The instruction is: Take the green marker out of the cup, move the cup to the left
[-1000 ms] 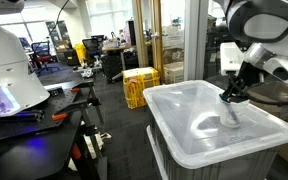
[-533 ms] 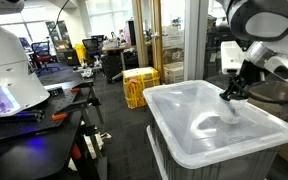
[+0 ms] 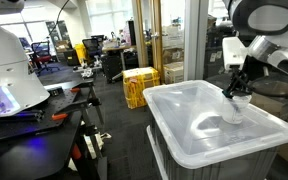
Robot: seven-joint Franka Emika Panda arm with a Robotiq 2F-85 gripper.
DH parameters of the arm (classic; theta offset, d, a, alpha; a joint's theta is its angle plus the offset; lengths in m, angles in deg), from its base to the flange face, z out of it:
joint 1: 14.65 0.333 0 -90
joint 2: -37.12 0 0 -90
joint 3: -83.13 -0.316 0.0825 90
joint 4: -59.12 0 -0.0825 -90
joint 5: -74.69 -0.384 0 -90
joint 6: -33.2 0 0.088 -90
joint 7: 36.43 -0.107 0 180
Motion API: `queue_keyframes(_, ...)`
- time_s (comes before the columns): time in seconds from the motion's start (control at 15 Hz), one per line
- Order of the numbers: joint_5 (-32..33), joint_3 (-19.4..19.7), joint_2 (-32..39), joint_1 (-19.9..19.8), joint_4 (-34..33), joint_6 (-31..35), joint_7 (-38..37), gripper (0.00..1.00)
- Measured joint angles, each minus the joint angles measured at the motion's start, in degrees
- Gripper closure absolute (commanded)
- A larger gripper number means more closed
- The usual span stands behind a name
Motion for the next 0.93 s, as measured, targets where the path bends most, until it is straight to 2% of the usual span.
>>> queue_keyframes(0.53, 0.0, -0.01, -4.31, 0.74, 2.95, -0.02, 0.06, 0.95)
queue_keyframes(0.93, 0.05, 0.05, -11.13, 2.09, 12.07, -0.01, 0.08, 0.95)
